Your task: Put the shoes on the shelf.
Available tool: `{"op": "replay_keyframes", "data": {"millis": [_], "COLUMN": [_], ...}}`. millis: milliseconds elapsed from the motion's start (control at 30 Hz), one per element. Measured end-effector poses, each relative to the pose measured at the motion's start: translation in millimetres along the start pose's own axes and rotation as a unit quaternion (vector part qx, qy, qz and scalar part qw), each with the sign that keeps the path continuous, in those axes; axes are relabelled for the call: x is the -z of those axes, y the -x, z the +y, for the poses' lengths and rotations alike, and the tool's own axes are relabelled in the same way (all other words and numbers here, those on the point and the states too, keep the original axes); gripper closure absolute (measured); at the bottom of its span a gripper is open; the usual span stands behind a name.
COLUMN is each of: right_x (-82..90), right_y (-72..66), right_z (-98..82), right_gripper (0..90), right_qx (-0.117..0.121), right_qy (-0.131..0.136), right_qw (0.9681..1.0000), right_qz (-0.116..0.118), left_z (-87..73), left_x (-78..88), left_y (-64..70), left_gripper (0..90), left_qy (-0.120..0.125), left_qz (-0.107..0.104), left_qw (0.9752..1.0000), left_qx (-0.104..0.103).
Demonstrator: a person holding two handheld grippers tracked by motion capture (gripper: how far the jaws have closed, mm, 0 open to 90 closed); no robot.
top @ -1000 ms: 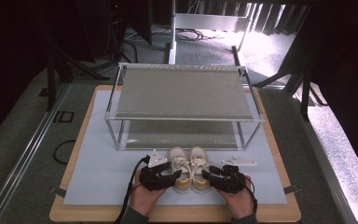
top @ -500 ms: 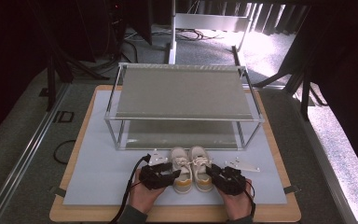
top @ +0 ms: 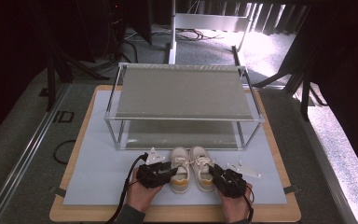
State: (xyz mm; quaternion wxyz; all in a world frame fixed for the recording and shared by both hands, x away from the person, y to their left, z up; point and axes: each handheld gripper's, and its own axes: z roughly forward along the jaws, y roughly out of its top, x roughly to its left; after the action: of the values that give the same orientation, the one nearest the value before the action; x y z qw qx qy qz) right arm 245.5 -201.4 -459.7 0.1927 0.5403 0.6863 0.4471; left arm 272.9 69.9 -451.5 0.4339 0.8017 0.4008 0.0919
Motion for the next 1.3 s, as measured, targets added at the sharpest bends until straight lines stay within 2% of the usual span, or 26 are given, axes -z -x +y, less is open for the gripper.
{"op": "replay_keyframes", "data": {"millis": [133, 233, 300, 400, 500, 533, 667, 767, 933, 1067, 1200, 1300], "right_x": [-0.5, 0.4, 1.0, -0.2, -2.3, -3.5, -4.5, -4.3, -2.7, -2.5, -2.4, -2.6], "right_y": [-2.2, -2.3, 0.3, 4.1, 3.8, 3.2, 1.0, 0.1, -3.4, -2.9, -5.5, -7.1], "right_z": [-1.6, -1.8, -0.4, 1.0, 3.9, 5.1, 7.7, 4.0, -2.1, -1.9, -2.4, -1.9], "right_gripper": [74.6, 72.1, 69.1, 62.6, 62.1, 64.4, 68.3, 69.9, 72.7, 73.2, 73.3, 73.0], "right_qx": [0.001, 0.003, 0.005, 0.007, 0.015, 0.016, 0.003, -0.016, -0.035, -0.034, -0.029, -0.024], "right_qy": [-0.008, -0.014, -0.022, -0.031, -0.043, -0.052, -0.067, -0.054, -0.027, -0.025, -0.023, -0.026], "right_qw": [0.9999, 0.9996, 0.9989, 0.9984, 0.9978, 0.9972, 0.9964, 0.9969, 0.9983, 0.9986, 0.999, 0.9991], "right_qz": [0.01, 0.024, 0.04, 0.046, 0.049, 0.051, 0.052, 0.054, 0.037, 0.032, 0.023, 0.023], "left_z": [0.3, 1.4, 2.5, 3.0, 1.6, 0.9, -0.5, 0.1, -2.6, -3.7, -4.6, -4.3], "left_x": [-0.3, -1.8, -3.5, -5.9, -9.2, -9.6, -8.9, -8.2, -4.3, -0.2, 6.1, 6.6], "left_y": [2.6, 4.0, 4.3, 5.6, 6.7, 6.5, 5.5, 7.5, 8.5, 7.4, 7.9, 6.8], "left_gripper": [61.0, 57.6, 55.3, 51.9, 51.6, 51.9, 56.9, 57.9, 58.3, 60.0, 64.6, 65.2], "left_qy": [0.004, 0.005, 0.003, -0.001, -0.011, -0.013, -0.011, -0.016, -0.02, -0.024, -0.022, -0.019], "left_qz": [0.001, 0.01, 0.013, 0.017, 0.022, 0.024, 0.021, 0.026, 0.033, 0.037, 0.048, 0.039], "left_qw": [1.0, 0.9999, 0.9999, 0.9998, 0.9996, 0.9995, 0.9996, 0.9995, 0.9992, 0.999, 0.9986, 0.999], "left_qx": [0.001, 0.003, 0.006, 0.008, 0.014, 0.014, 0.016, 0.01, 0.01, 0.01, -0.003, 0.006]}}
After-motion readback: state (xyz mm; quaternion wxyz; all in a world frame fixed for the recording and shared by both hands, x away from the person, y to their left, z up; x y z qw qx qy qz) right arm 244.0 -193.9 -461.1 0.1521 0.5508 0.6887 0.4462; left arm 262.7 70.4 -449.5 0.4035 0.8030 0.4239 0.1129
